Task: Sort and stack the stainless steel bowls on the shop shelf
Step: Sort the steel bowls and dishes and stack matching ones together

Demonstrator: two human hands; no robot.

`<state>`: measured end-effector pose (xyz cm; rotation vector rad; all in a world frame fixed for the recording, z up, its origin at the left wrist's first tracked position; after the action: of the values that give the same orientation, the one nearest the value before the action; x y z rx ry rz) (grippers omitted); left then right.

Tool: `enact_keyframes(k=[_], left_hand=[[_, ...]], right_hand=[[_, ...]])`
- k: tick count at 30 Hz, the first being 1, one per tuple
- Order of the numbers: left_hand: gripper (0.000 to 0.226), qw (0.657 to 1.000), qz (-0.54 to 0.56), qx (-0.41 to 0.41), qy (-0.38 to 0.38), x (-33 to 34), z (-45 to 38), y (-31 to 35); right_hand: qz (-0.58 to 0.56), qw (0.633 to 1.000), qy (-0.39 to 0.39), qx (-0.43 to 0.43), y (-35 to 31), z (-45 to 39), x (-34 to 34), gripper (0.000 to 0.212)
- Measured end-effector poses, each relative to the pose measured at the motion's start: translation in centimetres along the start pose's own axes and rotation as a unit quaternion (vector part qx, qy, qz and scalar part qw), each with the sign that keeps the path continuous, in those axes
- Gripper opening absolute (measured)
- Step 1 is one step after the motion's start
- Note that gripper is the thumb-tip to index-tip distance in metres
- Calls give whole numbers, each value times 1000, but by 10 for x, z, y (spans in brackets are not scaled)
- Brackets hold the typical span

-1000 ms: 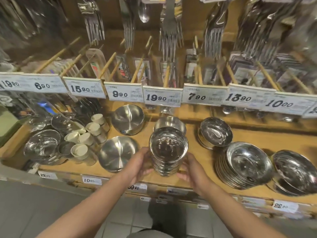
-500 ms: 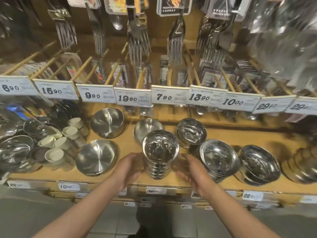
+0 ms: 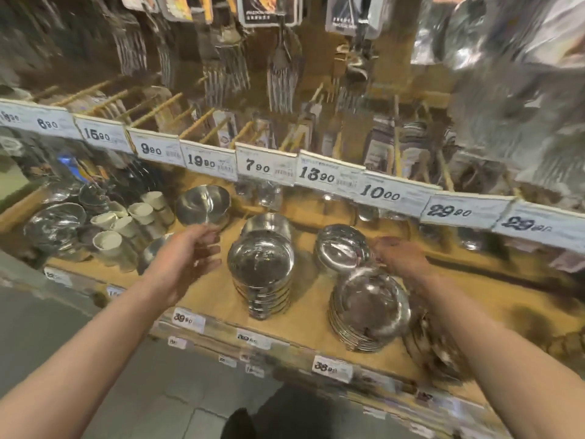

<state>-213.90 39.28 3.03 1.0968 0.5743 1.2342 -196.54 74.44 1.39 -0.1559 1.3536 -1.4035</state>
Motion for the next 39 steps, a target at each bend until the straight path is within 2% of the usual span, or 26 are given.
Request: enact_keyframes(k=[2,5,6,8,10,14,17,22,24,29,36,39], left_hand=[[12,1000,8,14,15,4,21,-5],[11,997,5,28,66,1,47,-15],[11,996,8,26,84,-1,55,-21],[18,993,20,17,118,-6,69,-34],[31,989,31,1,145,-10,80,-49],[19,983,52,-23,175,-13,94,-76],[17,979,55,-38,194,-12,96,-90],[17,983,23,-79,166,10,100,-122],[17,985,11,-90,147,24,102,-134],[19,988,-36,-106,107,56,100,-149],[22,993,-80,-83,32,107,80,-140],[22,989,-133,-59,-18,134,60,-133]], right_hand=[[32,999,-21,20,19,-24,0,12],[-55,996,-42,54,39,-53,1,14],[-56,995,-48,60,42,-60,3,19],[-37,992,-83,92,48,-70,17,43],[47,986,-117,107,54,-77,32,53],[180,974,-114,73,64,-84,42,36],[197,971,-105,79,68,-90,39,26],[105,987,-69,103,69,-88,17,17],[33,990,-61,121,73,-85,8,13],[-100,978,-85,162,91,-74,-10,16],[-129,980,-27,151,115,-55,-58,6],[-124,981,3,150,129,-40,-82,28]])
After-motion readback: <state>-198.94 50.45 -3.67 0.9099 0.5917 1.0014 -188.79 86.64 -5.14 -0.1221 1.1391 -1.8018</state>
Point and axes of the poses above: each hand's wrist, its own z-axis away from the middle knuckle, its own x-axis out of the palm, y = z × x, the point moved 8 cm from there along -z, towards the middle knuckle, and after that the axes turned 5 degrees about z, right-handed, at the moved point
